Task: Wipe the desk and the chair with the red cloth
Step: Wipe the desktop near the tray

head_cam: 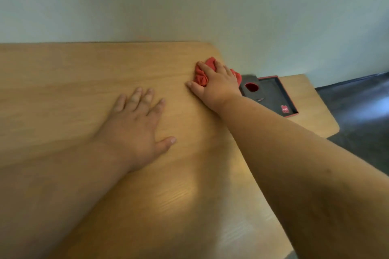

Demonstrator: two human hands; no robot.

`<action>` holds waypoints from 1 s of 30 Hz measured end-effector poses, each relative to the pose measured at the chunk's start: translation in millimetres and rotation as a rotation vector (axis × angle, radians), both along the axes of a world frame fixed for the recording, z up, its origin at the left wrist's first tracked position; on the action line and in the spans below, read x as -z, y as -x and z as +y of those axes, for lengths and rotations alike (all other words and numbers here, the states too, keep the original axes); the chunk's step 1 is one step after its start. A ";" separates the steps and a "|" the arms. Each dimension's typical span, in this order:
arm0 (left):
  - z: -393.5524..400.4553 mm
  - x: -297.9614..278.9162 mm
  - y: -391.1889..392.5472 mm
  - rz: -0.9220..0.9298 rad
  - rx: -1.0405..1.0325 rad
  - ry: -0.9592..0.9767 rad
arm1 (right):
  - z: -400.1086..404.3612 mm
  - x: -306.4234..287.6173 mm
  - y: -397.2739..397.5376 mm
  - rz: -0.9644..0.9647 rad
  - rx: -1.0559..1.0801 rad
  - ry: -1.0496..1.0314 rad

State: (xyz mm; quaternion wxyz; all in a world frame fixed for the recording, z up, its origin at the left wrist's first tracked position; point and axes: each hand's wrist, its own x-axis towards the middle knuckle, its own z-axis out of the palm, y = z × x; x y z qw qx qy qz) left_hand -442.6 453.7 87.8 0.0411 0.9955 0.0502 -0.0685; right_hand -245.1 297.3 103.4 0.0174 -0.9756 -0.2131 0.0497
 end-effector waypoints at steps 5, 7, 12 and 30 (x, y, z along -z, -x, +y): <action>0.1 2.4 -0.8 -0.005 0.003 0.026 | 30.1 0.2 -30.4 0.019 0.018 -0.015; -0.4 1.2 1.0 -0.007 0.008 0.018 | 11.8 -0.7 -16.7 0.034 -0.008 -0.029; -0.6 -2.6 4.2 0.020 0.005 0.027 | -81.8 -1.7 71.9 0.059 0.025 -0.073; -0.2 -3.0 0.9 0.029 0.024 0.010 | -85.6 -5.4 126.2 0.050 0.179 -0.003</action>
